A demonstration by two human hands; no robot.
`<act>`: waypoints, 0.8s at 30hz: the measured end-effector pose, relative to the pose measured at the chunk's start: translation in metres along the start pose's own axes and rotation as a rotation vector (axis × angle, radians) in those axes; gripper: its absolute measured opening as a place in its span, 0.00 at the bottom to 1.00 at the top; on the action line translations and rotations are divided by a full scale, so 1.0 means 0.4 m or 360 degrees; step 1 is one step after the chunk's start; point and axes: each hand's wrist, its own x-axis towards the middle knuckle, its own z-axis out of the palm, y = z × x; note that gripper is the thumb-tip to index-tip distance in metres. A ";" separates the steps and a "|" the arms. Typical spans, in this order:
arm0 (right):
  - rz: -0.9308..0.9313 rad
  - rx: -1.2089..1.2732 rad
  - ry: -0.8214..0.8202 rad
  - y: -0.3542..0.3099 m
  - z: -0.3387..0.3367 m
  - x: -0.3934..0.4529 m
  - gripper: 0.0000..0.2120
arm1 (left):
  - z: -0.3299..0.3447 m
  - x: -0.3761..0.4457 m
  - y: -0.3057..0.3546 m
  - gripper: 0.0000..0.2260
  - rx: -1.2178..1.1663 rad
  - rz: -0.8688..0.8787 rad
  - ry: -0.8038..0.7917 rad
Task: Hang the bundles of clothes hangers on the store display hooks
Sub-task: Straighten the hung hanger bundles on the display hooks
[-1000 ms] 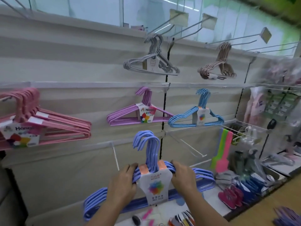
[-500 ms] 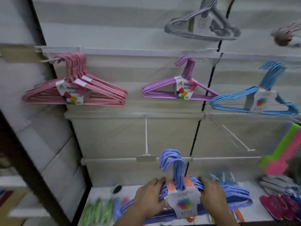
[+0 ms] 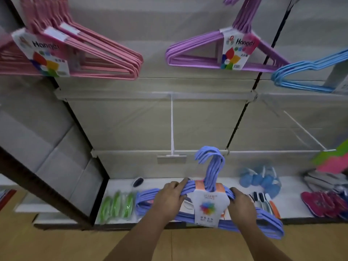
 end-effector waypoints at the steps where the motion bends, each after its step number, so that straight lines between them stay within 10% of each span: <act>1: 0.0036 0.0035 -0.0013 -0.006 0.006 0.018 0.07 | -0.001 0.024 -0.006 0.24 0.0022 0.0012 0.0024; 8: -0.0038 0.0053 0.0029 -0.100 0.032 0.160 0.05 | -0.045 0.135 -0.060 0.15 0.0075 -0.0186 0.0324; 13: -0.0219 -0.0054 0.0119 -0.189 0.060 0.222 0.06 | -0.067 0.147 -0.113 0.13 -0.0537 -0.0406 0.0568; 24: -0.0196 0.0189 0.0033 -0.217 0.144 0.232 0.14 | -0.055 0.185 -0.207 0.24 -0.0164 -0.0181 0.0499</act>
